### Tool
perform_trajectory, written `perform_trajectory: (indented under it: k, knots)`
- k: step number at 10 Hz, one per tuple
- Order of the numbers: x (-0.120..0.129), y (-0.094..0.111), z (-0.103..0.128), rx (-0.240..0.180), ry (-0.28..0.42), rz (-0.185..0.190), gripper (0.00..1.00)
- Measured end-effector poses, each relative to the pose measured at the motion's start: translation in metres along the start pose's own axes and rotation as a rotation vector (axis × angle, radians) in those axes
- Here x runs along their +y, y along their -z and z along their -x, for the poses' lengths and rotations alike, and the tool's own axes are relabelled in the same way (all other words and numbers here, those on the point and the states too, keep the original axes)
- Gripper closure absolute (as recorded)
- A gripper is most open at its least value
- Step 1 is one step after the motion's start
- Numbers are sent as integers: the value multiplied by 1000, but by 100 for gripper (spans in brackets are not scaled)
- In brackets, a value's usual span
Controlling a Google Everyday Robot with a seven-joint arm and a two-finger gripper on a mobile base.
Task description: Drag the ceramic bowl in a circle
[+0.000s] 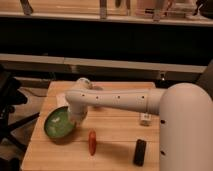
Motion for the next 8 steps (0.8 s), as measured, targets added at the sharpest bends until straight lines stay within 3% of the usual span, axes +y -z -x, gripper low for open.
perform_trajectory:
  k: [8]
  knots:
    - [-4, 2, 8, -5, -13, -28, 100]
